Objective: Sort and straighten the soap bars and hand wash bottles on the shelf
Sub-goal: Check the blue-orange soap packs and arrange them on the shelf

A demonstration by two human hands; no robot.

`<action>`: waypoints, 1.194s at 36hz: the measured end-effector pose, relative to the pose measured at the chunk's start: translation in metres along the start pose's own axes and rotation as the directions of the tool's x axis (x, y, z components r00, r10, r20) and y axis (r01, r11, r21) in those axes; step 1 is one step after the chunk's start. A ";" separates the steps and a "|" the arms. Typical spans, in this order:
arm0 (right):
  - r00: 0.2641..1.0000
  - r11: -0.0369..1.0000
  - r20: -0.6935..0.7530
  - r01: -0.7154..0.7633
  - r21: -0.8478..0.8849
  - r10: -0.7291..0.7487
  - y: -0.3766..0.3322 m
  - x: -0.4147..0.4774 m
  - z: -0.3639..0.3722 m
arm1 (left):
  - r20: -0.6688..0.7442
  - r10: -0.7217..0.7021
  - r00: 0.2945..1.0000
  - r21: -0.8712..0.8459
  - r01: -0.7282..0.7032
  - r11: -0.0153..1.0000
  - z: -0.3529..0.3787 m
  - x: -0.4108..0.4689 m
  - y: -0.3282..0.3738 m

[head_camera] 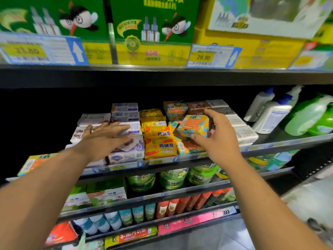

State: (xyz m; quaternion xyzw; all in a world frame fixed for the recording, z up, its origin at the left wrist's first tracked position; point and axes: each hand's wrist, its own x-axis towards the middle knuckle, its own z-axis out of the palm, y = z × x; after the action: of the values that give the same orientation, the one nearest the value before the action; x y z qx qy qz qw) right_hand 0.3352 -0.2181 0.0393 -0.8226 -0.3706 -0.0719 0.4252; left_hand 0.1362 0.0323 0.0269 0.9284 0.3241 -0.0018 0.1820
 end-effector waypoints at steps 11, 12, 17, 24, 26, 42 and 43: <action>0.966 0.653 0.199 -0.259 0.711 0.167 -0.074 -0.081 -0.051 | -0.255 0.501 0.827 -0.260 -0.558 0.788 -0.005 -0.094 0.073; 0.956 0.608 0.235 -0.293 0.738 0.176 -0.079 -0.088 -0.054 | -0.260 0.511 0.819 -0.299 -0.571 0.764 -0.002 -0.107 0.079; 0.872 0.436 0.449 -0.486 0.757 0.192 -0.097 -0.121 -0.059 | -0.416 0.362 0.834 -0.543 -0.547 0.637 0.005 -0.160 0.099; 0.811 0.487 0.577 -0.544 0.683 0.097 -0.116 -0.152 -0.059 | -0.283 0.026 0.959 -0.897 -0.275 0.346 0.008 -0.202 0.115; 0.837 0.506 0.531 -0.518 0.690 0.133 -0.120 -0.154 -0.058 | -0.227 -0.019 0.974 -0.927 -0.210 0.310 0.008 -0.205 0.116; 0.762 0.200 0.647 -0.634 0.747 0.002 -0.114 -0.161 -0.056 | -0.282 0.210 0.936 -0.616 -0.344 0.708 0.008 -0.211 0.084; 0.768 0.291 0.641 -0.614 0.733 0.005 -0.115 -0.161 -0.055 | -0.264 0.173 0.949 -0.681 -0.311 0.663 0.006 -0.212 0.084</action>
State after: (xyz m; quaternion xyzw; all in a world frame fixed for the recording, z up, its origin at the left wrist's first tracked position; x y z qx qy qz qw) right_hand 0.1542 -0.3057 0.0781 -0.4795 -0.2677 0.4641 0.6950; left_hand 0.0200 -0.1584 0.0750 0.8152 0.1871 0.2308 0.4972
